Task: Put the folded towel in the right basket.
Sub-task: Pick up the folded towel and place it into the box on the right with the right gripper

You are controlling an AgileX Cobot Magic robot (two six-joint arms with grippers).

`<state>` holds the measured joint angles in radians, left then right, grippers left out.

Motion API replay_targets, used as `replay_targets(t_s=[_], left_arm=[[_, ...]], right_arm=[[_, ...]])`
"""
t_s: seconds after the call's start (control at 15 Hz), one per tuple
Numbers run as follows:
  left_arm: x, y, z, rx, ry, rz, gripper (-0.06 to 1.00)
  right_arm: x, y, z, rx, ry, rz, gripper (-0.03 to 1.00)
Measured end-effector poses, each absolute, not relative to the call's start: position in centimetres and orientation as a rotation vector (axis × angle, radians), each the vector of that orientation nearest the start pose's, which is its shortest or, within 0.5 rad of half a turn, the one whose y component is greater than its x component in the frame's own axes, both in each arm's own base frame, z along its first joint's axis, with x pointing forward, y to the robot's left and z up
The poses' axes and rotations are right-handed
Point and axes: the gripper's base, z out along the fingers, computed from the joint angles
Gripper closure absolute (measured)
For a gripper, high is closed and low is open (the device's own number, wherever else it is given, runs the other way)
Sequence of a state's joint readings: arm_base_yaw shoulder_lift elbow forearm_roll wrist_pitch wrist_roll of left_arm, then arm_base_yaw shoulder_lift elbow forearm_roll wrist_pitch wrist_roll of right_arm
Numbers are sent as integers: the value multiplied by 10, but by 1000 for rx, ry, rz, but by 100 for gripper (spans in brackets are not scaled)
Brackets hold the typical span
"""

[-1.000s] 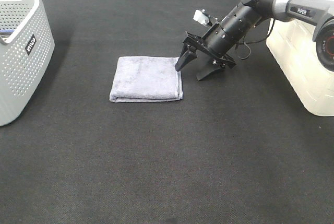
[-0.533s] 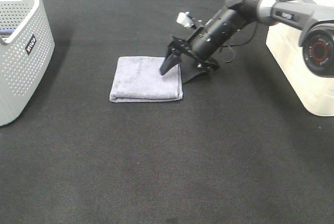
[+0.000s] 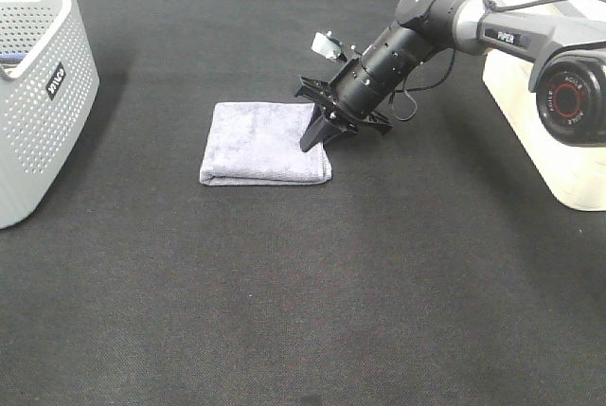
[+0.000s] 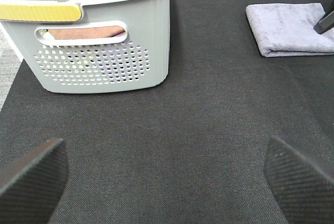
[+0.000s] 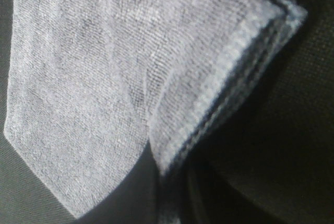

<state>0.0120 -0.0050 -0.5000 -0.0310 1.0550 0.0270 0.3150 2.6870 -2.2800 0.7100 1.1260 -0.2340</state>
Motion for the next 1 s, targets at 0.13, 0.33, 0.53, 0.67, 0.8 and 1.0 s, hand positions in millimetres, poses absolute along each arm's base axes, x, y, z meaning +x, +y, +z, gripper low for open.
replay_targets(t_s=[0.13, 0.33, 0.53, 0.67, 0.8, 1.0], left_arm=[[-5, -3, 278, 17, 2033, -13, -3], [-5, -3, 278, 17, 2033, -13, -3], [-5, -3, 278, 17, 2033, -13, -3], [-5, -3, 278, 17, 2033, -13, -3], [-5, -3, 278, 17, 2033, -13, -3], [-5, -3, 278, 17, 2033, -13, -3]], right_arm=[[491, 216, 91, -413, 2842, 981, 90], [490, 214, 145, -506, 2743, 926, 90], [484, 207, 210, -574, 2635, 823, 90], [475, 198, 258, -620, 2553, 706, 90], [460, 173, 319, -625, 2458, 594, 90], [449, 148, 355, -588, 2413, 562, 90]])
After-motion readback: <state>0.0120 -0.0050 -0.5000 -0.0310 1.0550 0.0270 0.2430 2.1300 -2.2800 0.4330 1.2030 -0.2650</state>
